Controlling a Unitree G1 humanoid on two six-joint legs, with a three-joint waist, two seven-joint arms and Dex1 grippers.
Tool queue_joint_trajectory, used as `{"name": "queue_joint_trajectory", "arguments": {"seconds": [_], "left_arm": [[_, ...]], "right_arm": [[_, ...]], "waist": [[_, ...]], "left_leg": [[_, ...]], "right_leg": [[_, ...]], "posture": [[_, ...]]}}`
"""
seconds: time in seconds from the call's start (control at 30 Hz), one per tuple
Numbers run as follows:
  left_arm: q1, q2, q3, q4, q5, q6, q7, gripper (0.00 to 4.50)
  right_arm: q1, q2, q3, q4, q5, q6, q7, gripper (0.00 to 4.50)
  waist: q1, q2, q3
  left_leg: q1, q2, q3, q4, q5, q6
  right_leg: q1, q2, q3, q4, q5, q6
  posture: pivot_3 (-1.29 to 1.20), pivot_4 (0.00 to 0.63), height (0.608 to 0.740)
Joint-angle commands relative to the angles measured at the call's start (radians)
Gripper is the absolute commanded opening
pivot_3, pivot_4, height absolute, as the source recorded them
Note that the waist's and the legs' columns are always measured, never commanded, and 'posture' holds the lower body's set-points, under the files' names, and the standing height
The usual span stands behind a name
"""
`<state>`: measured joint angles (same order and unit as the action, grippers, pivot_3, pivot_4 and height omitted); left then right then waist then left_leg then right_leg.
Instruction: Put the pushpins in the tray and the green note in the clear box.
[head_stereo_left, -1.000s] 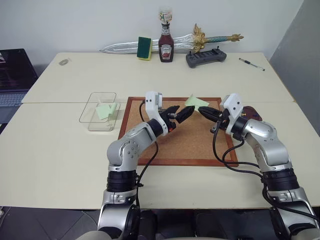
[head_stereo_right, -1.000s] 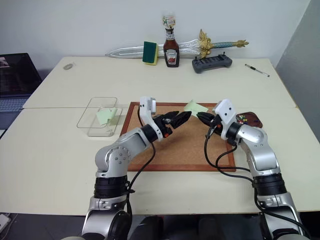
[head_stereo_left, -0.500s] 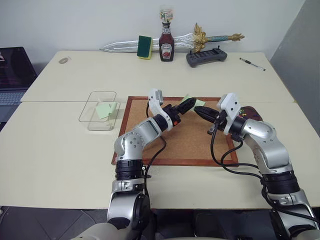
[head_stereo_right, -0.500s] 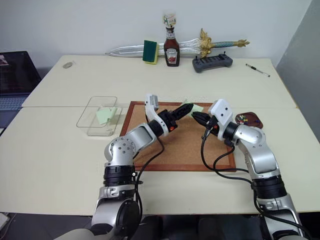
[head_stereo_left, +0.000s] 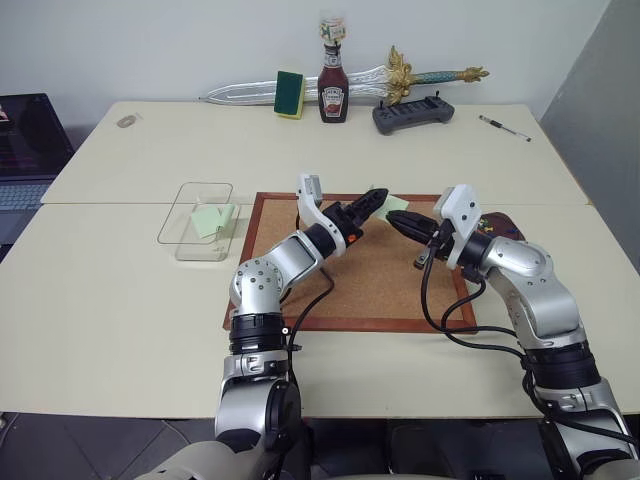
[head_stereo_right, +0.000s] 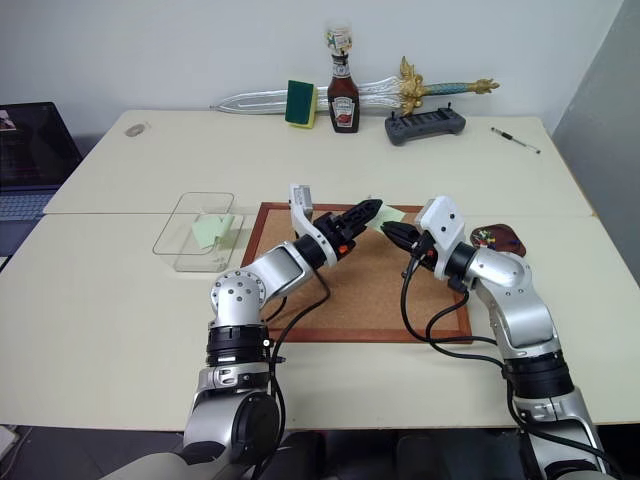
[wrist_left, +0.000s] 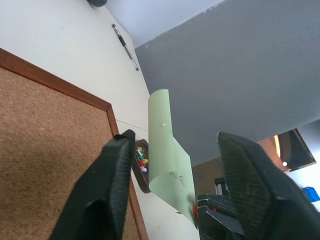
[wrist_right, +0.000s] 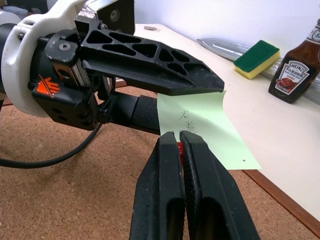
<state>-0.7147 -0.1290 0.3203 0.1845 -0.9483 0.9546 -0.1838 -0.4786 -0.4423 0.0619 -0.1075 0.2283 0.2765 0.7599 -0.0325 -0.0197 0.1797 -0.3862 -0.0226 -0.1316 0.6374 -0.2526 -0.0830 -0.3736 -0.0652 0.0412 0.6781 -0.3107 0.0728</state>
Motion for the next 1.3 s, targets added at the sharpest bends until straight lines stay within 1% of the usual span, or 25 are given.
{"name": "queue_joint_trajectory", "arguments": {"seconds": [0.03, 0.07, 0.13, 0.23, 0.27, 0.3, 0.33, 0.7, 1.3], "left_arm": [[-0.013, -0.059, -0.016, -0.041, -0.059, 0.013, 0.010, 1.78], [-0.011, -0.057, -0.018, -0.040, -0.065, 0.013, 0.013, 1.60], [-0.010, -0.052, -0.022, -0.037, -0.074, 0.010, 0.017, 1.07], [-0.008, -0.049, -0.021, -0.033, -0.087, 0.004, 0.026, 0.50], [-0.007, -0.048, -0.022, -0.033, -0.090, 0.003, 0.029, 0.41], [-0.007, -0.047, -0.023, -0.032, -0.092, 0.000, 0.030, 0.10], [-0.006, -0.046, -0.024, -0.030, -0.093, -0.003, 0.032, 0.01], [0.011, -0.042, -0.027, -0.035, -0.112, -0.011, 0.050, 0.01], [0.026, -0.019, -0.049, -0.030, -0.085, -0.048, 0.059, 0.01]], "right_arm": [[-0.013, 0.008, -0.006, -0.045, 0.014, -0.009, -0.010, 0.00], [-0.014, 0.010, -0.006, -0.046, 0.013, -0.009, -0.011, 0.00], [-0.017, 0.014, -0.006, -0.046, 0.012, -0.010, -0.013, 0.00], [-0.019, 0.018, -0.006, -0.048, 0.010, -0.012, -0.014, 0.00], [-0.019, 0.019, -0.007, -0.048, 0.010, -0.013, -0.014, 0.00], [-0.019, 0.019, -0.007, -0.048, 0.010, -0.013, -0.014, 0.00], [-0.019, 0.020, -0.008, -0.048, 0.010, -0.014, -0.014, 0.00], [-0.018, 0.035, -0.021, -0.053, 0.016, -0.020, -0.045, 0.00], [-0.021, 0.039, -0.098, -0.098, 0.137, 0.068, -0.092, 0.00]], "waist": [[0.000, 0.000, 0.000], [0.000, 0.000, 0.000], [0.000, 0.000, 0.000], [0.000, 0.000, 0.000], [0.000, 0.000, 0.000], [0.000, 0.000, 0.000], [0.000, 0.000, 0.000], [0.000, 0.000, 0.000], [0.000, 0.000, 0.000]], "left_leg": [[0.000, 0.000, 0.000, 0.000, 0.000, 0.000], [0.000, 0.000, 0.000, 0.000, 0.000, 0.000], [0.000, 0.000, 0.000, 0.000, 0.000, 0.000], [0.000, 0.000, 0.000, 0.000, 0.000, 0.000], [0.000, 0.000, 0.000, 0.000, 0.000, 0.000], [0.000, 0.000, 0.000, 0.000, 0.000, 0.000], [0.000, 0.000, 0.000, 0.000, 0.000, 0.000], [0.000, 0.000, 0.000, 0.000, 0.000, 0.000], [0.000, 0.000, 0.000, 0.000, 0.000, 0.000]], "right_leg": [[0.000, 0.000, 0.000, 0.000, 0.000, 0.000], [0.000, 0.000, 0.000, 0.000, 0.000, 0.000], [0.000, 0.000, 0.000, 0.000, 0.000, 0.000], [0.000, 0.000, 0.000, 0.000, 0.000, 0.000], [0.000, 0.000, 0.000, 0.000, 0.000, 0.000], [0.000, 0.000, 0.000, 0.000, 0.000, 0.000], [0.000, 0.000, 0.000, 0.000, 0.000, 0.000], [0.000, 0.000, 0.000, 0.000, 0.000, 0.000], [0.000, 0.000, 0.000, 0.000, 0.000, 0.000]], "posture": [[0.00, 0.150, 0.740], [0.00, 0.150, 0.740], [0.00, 0.150, 0.740], [0.00, 0.150, 0.740], [0.00, 0.150, 0.740], [0.00, 0.150, 0.740], [0.00, 0.150, 0.740], [0.00, 0.150, 0.740], [0.00, 0.150, 0.740]]}}
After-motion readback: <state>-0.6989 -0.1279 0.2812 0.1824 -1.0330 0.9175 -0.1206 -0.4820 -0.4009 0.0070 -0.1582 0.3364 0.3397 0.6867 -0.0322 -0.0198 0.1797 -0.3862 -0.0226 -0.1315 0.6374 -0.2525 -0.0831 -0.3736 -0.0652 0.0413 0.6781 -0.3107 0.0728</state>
